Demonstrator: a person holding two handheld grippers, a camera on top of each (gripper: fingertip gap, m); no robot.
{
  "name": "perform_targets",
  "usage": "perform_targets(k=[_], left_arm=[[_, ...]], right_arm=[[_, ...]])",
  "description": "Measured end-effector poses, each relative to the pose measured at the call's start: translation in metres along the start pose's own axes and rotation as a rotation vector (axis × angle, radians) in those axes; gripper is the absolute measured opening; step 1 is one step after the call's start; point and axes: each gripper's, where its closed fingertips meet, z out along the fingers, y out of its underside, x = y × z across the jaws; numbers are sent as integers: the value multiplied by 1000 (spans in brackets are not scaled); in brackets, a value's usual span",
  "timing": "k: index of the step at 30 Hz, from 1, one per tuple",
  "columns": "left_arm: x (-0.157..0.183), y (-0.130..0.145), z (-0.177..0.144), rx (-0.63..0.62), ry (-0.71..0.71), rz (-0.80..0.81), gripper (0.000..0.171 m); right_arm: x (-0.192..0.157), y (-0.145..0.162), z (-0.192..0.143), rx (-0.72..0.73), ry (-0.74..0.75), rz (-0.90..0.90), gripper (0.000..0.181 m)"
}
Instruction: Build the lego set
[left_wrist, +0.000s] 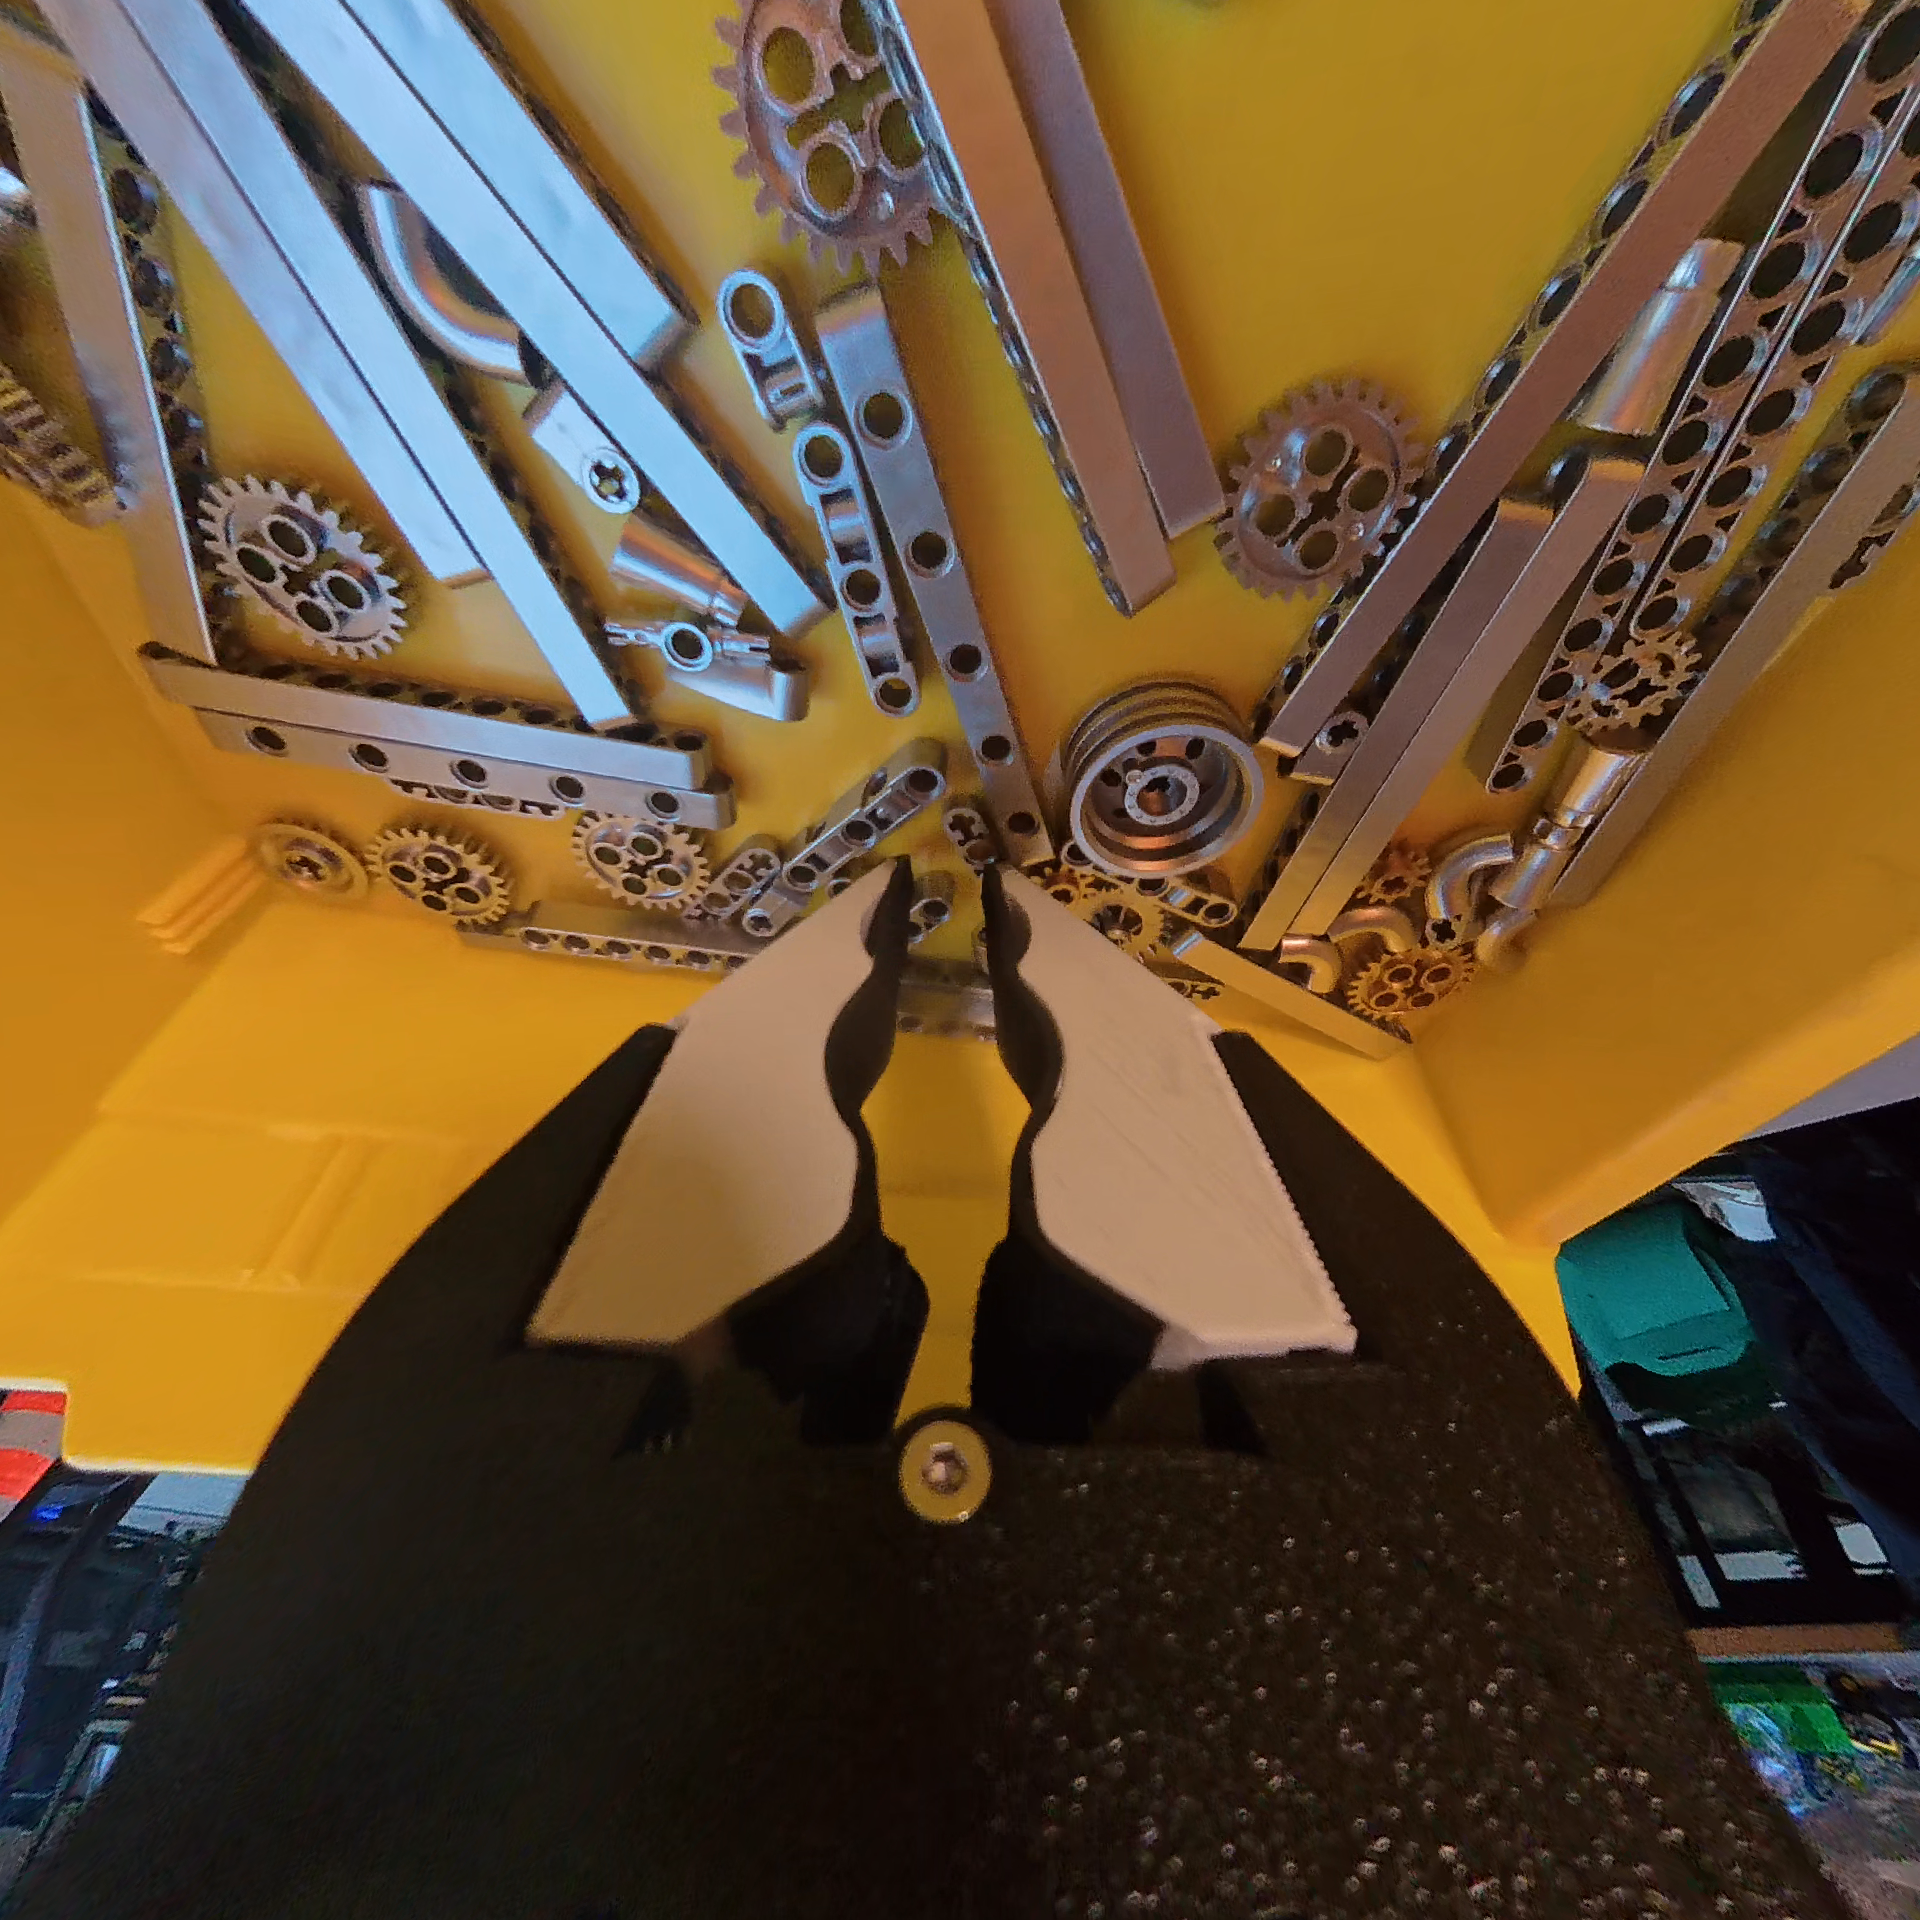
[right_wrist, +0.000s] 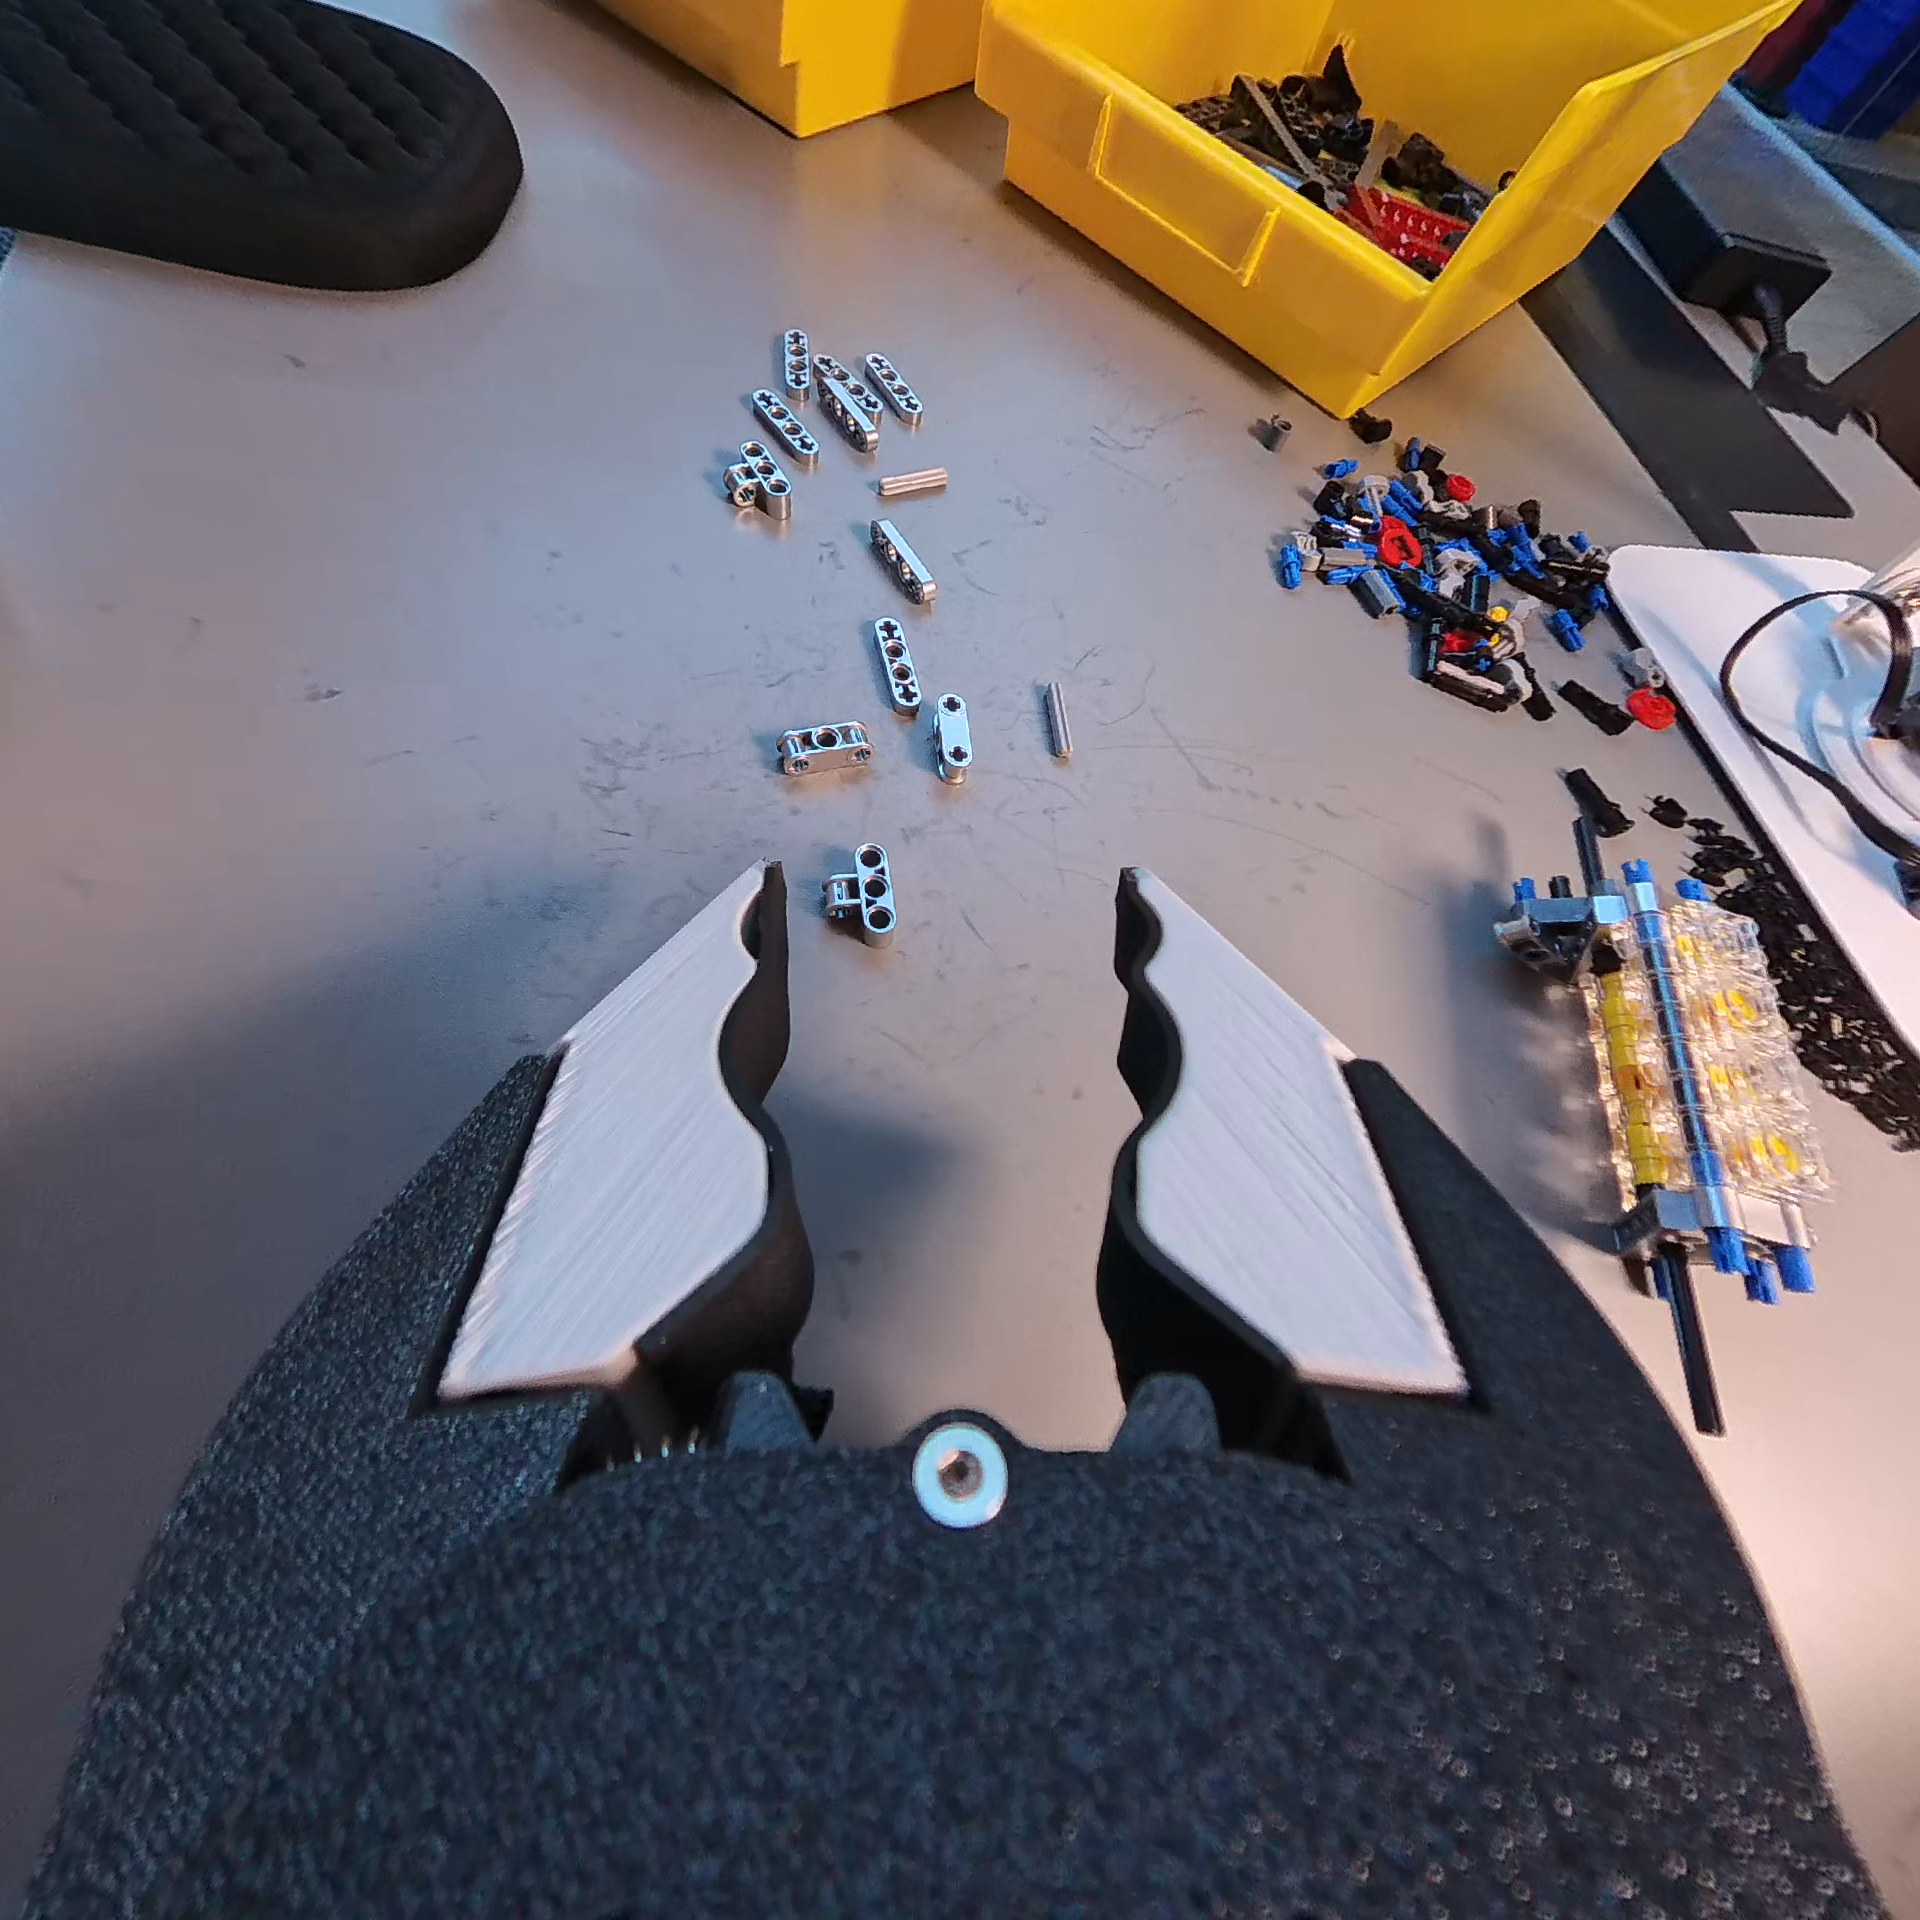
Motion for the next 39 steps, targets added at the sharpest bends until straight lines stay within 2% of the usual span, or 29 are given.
perform_targets(k=[6,17,20,22,23,25,27,29,31,33,36,39], left_arm=[[4,-3,2,27,18,7,14],[0,-1,1,41,-14,-29,6],[-2,0,-20,73,-96,-37,6],[1,-7,-52,137,-209,-43,6],[10,-15,-72,186,-268,-29,6],[50,-43,-109,326,-320,52,6],[109,-78,-133,470,-297,182,6],[168,-113,-139,571,-246,302,7],[217,-146,-128,631,-163,398,7],[249,-177,-107,652,-93,459,7],[267,-218,-78,648,-53,494,7],[262,-243,-63,611,-49,482,7]], right_arm=[[1,1,0,-6,2,1,61],[0,3,0,-14,4,-7,61],[1,3,0,-12,6,-5,61],[1,2,0,-11,6,-5,61],[0,3,0,-12,5,-6,61],[0,3,0,-15,5,-8,61],[-1,3,1,-19,3,-11,61],[-2,4,2,-25,0,-17,61],[-3,4,2,-27,-1,-24,61],[-3,3,2,-25,1,-27,61],[-3,2,0,-23,7,-35,60],[-6,-1,-1,-25,9,-60,60]])
